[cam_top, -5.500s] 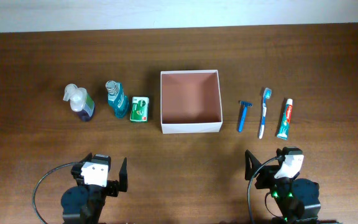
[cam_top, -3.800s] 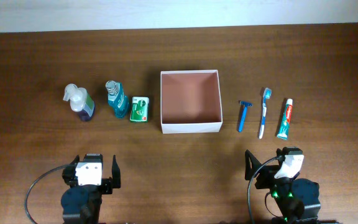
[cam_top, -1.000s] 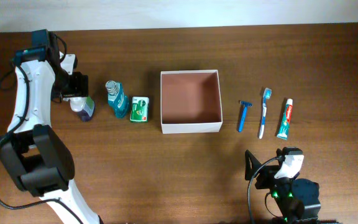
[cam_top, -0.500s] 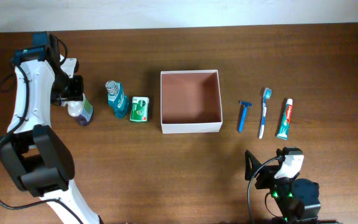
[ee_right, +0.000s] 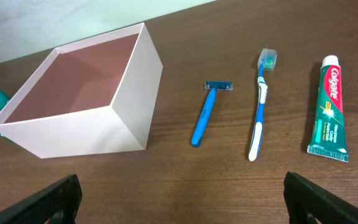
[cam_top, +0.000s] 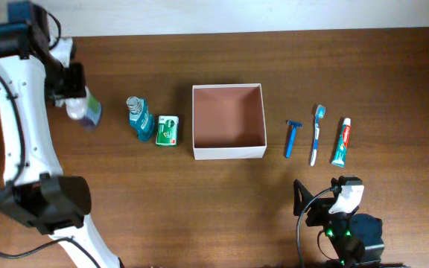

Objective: Pack container
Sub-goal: 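Carry the soap bottle into the box and release it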

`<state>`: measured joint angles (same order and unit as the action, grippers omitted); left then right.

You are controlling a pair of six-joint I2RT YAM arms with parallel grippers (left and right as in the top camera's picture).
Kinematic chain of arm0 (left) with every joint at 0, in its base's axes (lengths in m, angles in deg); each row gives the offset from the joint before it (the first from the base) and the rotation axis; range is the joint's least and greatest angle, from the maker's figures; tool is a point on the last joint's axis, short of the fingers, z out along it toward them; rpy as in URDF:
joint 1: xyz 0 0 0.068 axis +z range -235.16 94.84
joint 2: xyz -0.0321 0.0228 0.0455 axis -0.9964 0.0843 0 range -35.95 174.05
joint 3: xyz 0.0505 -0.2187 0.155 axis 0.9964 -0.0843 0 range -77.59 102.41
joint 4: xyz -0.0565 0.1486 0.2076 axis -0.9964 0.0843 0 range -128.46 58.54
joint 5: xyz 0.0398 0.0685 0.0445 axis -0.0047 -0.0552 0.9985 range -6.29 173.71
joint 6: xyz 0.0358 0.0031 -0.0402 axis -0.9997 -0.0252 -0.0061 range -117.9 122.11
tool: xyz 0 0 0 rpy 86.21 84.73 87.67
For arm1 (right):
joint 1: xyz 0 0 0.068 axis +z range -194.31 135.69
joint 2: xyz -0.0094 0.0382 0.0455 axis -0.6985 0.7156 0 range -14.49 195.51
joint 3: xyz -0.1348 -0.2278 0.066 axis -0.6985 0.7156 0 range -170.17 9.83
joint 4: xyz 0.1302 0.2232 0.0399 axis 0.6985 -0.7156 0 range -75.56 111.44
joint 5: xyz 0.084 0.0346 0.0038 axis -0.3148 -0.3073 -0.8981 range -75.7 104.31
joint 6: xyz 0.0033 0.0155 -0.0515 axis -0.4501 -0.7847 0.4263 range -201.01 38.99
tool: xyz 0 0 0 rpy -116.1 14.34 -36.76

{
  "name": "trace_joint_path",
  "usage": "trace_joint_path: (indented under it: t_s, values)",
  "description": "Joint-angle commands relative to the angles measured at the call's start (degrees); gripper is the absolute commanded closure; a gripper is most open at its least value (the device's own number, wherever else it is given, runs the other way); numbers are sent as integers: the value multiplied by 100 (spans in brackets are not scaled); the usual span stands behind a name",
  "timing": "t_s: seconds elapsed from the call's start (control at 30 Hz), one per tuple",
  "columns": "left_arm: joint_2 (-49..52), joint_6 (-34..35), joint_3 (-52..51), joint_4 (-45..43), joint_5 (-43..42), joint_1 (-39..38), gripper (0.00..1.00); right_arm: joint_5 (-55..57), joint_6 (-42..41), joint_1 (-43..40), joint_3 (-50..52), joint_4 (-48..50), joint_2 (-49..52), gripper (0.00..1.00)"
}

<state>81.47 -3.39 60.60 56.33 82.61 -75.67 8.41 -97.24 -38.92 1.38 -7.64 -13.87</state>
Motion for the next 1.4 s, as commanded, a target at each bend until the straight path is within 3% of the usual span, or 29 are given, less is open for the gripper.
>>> trace_joint_path:
  t_s: [0.0,0.2,0.47,0.63,0.97,1.03,1.07,1.13,1.17,1.37]
  values:
    - [-614,118,898,192,-656,-470,99,31,31,-39,35,-2,-42,1]
    - [-999,118,1003,190,-901,-1722,99,31,31,-37,35,-2,-42,1]
    - [-260,116,638,-514,-874,-3397,100,31,31,-39,35,-2,-42,1]
    - [632,-83,509,-1239,-365,-3934,100,31,31,-39,35,-4,-42,1]
    - [2076,-153,509,-2485,-341,-4315,99,31,31,-37,35,-2,-42,1]
    - [2138,-175,509,-2562,-337,-4371,89,31,31,-39,35,-2,-42,1]
    - [2151,-192,509,-2575,-332,-4395,69,31,31,-39,35,-2,-42,1]
    - [2153,-190,511,-2562,-181,-4437,40,31,31,-39,35,-2,-42,1]
    - [2149,-188,531,-2529,-74,-4441,32,31,31,-39,35,-2,-42,1]
    - [2120,-186,1510,-1425,461,-4415,23,31,31,-39,35,-2,-42,1]
